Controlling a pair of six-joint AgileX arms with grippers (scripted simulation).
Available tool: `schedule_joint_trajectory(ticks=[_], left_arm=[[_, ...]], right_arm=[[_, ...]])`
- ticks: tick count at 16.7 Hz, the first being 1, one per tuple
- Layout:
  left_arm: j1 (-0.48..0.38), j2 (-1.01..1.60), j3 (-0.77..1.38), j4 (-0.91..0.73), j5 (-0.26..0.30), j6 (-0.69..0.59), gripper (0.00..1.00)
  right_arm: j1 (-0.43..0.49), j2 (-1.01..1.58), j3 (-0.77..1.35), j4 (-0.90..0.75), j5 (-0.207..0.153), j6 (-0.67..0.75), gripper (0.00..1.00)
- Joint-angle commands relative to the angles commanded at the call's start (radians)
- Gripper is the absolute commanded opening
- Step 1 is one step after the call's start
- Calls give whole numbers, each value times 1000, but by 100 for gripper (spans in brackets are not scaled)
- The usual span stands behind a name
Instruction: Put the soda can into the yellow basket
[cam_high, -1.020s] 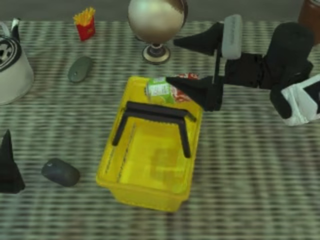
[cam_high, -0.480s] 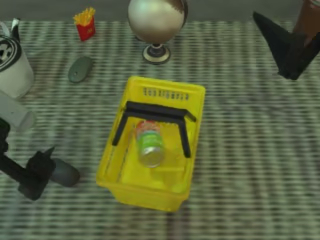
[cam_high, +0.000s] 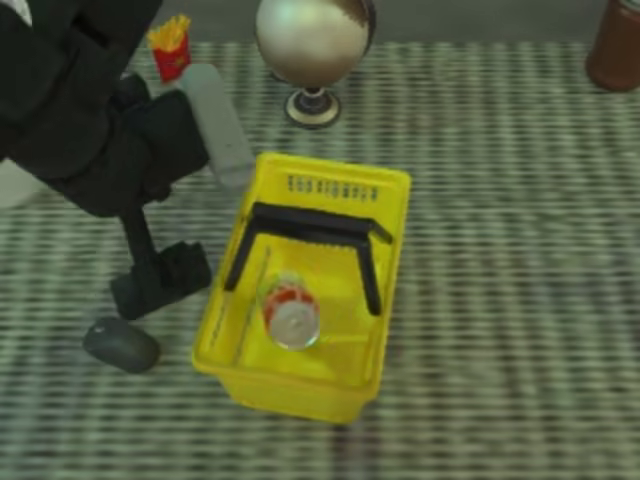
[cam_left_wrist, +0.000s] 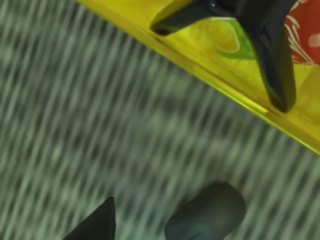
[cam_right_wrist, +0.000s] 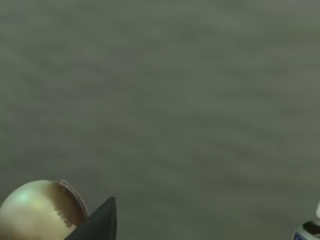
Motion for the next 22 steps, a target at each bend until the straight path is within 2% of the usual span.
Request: schedule_joint_trajectory(ticks=[4, 7, 9, 13, 22], left_arm=[[-96, 315, 315, -191, -16, 154, 100], [-149, 503, 507, -300, -31, 243, 100], [-174, 593, 602, -351, -39, 285, 100], [-195, 672, 686, -394, -48, 320, 100], [-194, 668, 616, -329, -48, 321, 100]], right_arm=[[-24, -305, -153, -226, 146, 41, 100], [-29, -455, -234, -374, 222, 78, 100], [-29, -521, -272, -452, 255, 100, 100], [-26, -572, -302, -523, 282, 121, 100], [-26, -572, -302, -523, 282, 121, 100]])
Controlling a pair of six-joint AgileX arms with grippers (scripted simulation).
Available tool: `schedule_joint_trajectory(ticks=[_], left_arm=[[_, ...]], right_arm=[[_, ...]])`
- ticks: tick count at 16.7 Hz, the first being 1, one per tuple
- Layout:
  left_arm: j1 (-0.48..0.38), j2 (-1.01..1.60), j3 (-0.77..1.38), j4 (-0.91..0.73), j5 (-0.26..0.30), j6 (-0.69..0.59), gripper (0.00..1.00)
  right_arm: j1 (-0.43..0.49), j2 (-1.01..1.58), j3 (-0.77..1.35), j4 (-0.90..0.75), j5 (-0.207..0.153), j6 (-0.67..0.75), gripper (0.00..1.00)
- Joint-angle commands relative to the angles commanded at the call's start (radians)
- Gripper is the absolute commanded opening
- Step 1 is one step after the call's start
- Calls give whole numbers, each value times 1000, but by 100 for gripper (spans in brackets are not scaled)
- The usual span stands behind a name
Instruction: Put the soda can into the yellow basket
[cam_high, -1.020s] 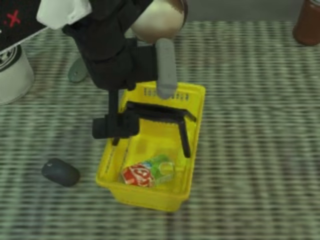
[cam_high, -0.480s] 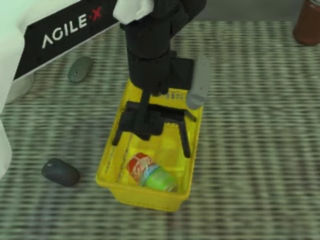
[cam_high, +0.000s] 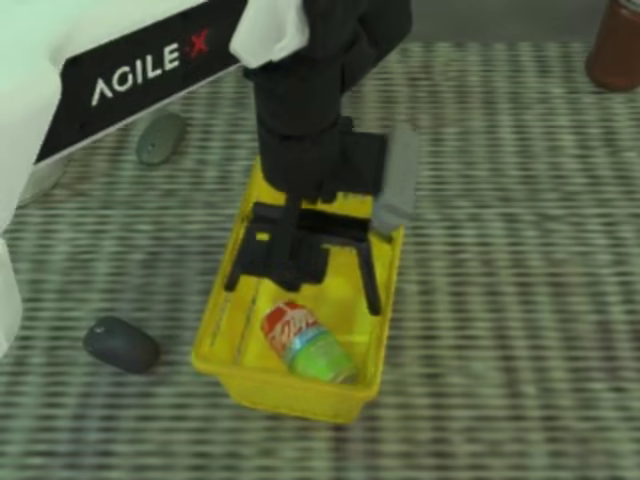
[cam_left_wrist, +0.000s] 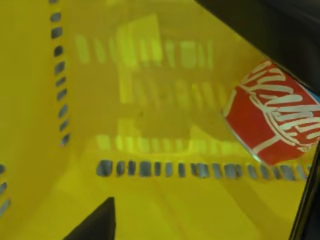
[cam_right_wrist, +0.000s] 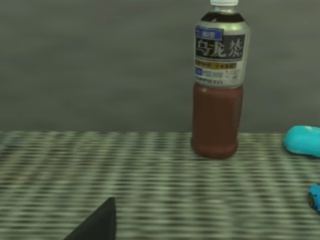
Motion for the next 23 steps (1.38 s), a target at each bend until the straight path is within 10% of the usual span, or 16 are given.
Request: schedule_joint_trajectory(ticks=[5, 18, 23], left_arm=[[0, -1, -18, 17, 0, 0, 100], [0, -1, -18, 17, 0, 0, 2], [0, -1, -18, 17, 0, 0, 0]], right_arm=[[0, 0, 0, 0, 0, 0, 100], [0, 0, 0, 0, 0, 0, 100], [0, 0, 0, 0, 0, 0, 100]])
